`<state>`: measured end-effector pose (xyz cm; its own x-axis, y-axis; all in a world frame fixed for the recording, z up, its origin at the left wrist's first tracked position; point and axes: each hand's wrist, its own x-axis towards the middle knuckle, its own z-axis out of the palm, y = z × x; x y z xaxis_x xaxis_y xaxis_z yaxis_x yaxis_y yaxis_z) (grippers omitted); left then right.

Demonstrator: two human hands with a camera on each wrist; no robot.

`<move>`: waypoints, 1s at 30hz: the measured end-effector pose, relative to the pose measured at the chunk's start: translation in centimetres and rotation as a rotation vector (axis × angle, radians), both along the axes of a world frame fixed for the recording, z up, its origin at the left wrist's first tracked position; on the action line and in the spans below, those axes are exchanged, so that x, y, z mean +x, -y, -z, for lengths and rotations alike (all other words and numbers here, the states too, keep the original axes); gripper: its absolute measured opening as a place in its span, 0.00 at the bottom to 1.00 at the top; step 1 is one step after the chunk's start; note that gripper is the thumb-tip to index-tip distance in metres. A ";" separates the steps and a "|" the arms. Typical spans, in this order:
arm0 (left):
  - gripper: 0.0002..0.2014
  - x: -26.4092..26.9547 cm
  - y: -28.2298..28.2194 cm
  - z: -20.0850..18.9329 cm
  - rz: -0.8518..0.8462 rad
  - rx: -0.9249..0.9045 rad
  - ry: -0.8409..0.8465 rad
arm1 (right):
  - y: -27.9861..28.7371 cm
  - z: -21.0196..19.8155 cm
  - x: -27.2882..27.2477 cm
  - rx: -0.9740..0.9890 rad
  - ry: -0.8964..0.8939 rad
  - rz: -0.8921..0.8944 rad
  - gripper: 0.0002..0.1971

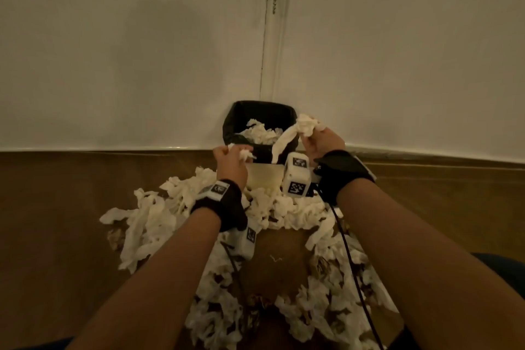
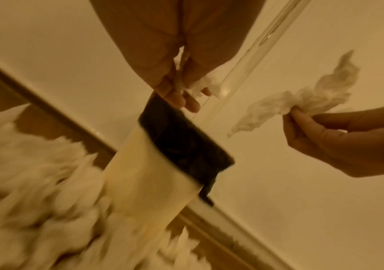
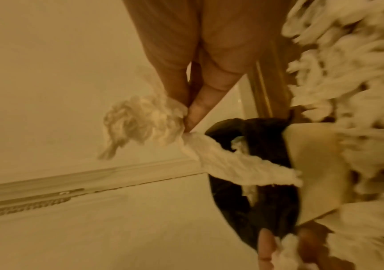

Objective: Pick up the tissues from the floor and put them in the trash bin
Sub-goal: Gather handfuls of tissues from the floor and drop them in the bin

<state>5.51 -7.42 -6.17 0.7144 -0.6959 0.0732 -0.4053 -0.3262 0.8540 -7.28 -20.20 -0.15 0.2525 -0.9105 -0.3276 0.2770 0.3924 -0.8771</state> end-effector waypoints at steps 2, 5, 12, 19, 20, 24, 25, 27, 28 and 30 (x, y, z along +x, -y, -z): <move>0.16 1.5 1.7 -3.3 0.004 -0.073 0.060 | 0.8 -2.3 1.1 -0.151 -0.215 0.006 0.22; 0.09 3.5 4.2 -6.2 -0.043 -0.163 0.105 | 3.1 -4.4 2.7 -0.102 0.117 -0.039 0.21; 0.11 5.6 8.5 -5.3 -0.056 -0.103 0.076 | 6.4 -1.4 4.8 -0.184 -0.110 -0.013 0.18; 0.22 5.8 9.2 -2.3 0.131 0.144 0.075 | 6.5 4.2 5.7 -0.346 -0.677 -0.255 0.17; 0.23 5.8 9.1 -2.3 0.139 0.148 0.085 | 6.5 4.4 5.9 -0.349 -0.662 -0.274 0.18; 0.19 5.5 8.4 -2.4 0.081 0.043 0.130 | 6.5 4.0 5.6 -0.418 -0.673 -0.225 0.18; 0.18 5.2 8.1 -2.3 0.062 0.002 0.125 | 6.4 3.9 5.3 -0.415 -0.652 -0.189 0.17; 0.15 4.5 7.2 -2.0 0.039 -0.051 0.097 | 6.1 3.8 4.6 -0.394 -0.609 -0.144 0.17; 0.14 4.1 6.7 -1.8 0.037 -0.061 0.082 | 5.8 3.8 4.2 -0.369 -0.563 -0.127 0.17; 0.13 3.3 5.4 -1.3 0.042 -0.054 0.052 | 4.9 4.2 3.0 -0.323 -0.518 -0.111 0.18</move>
<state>8.81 -12.83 -4.92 0.6790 -0.7190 0.1482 -0.4622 -0.2619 0.8472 -4.29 -25.11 -4.32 0.2337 -0.9614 -0.1454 -0.2441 0.0867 -0.9659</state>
